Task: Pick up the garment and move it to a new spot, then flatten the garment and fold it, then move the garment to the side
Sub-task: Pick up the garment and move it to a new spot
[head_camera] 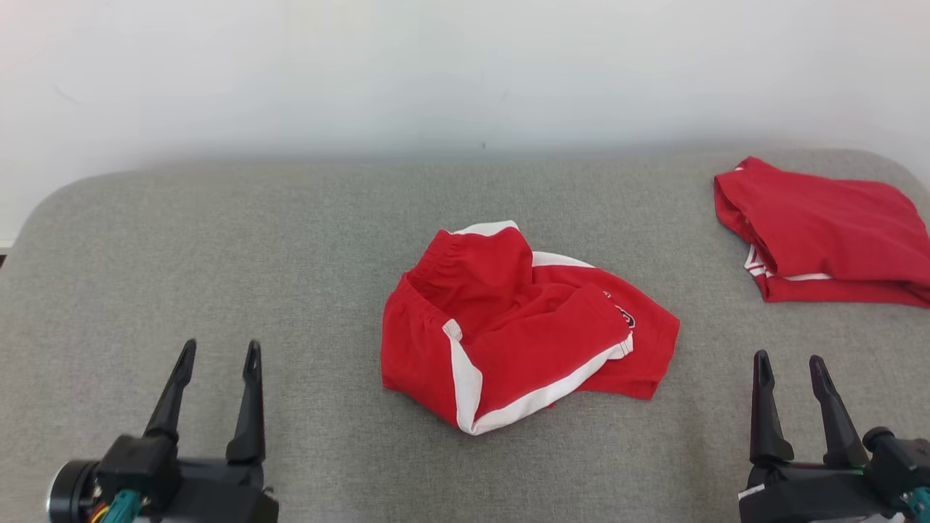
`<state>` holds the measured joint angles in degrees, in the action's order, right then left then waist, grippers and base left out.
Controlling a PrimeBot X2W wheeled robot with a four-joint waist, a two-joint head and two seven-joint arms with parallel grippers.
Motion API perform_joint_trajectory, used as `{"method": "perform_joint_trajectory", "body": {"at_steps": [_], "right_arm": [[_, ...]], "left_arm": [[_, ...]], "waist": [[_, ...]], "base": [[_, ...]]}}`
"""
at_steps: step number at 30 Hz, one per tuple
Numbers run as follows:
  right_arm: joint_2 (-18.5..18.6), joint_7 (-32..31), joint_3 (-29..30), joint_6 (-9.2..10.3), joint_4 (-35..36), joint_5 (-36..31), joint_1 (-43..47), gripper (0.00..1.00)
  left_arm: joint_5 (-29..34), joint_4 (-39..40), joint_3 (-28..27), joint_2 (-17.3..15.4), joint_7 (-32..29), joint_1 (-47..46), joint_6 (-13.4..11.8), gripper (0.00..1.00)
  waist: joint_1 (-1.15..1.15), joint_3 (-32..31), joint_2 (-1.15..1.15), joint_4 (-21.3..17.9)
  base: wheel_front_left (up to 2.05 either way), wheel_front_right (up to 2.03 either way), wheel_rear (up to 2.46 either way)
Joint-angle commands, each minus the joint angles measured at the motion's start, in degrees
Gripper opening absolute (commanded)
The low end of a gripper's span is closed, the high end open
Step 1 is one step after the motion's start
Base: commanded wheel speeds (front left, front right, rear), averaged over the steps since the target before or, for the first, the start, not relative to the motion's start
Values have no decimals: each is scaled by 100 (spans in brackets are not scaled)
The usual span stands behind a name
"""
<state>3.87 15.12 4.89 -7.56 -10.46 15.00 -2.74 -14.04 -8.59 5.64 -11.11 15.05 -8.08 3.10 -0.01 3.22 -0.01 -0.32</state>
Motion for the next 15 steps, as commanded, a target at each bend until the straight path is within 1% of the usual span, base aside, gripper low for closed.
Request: {"method": "perform_joint_trajectory", "body": {"at_steps": [1, 8, 15], "right_arm": [[45, 2, 11, 17, 7, 28, 106, 100], [84, 2, 31, 17, -21, 39, 384, 100], [157, 2, -70, 17, -72, 48, 579, 100]], "left_arm": [[83, 103, -89, -26, 16, 218, 45, 100], [305, 434, -322, 32, 17, 845, 88, 100], [262, 390, -448, 164, 18, 1242, 234, 100]], "waist": [[1, -120, 1, 79], [1, -278, 1, 214], [1, -316, 1, 317]], "base": [[0, 0, 0], [0, 0, 0], [0, 0, 0]]}}
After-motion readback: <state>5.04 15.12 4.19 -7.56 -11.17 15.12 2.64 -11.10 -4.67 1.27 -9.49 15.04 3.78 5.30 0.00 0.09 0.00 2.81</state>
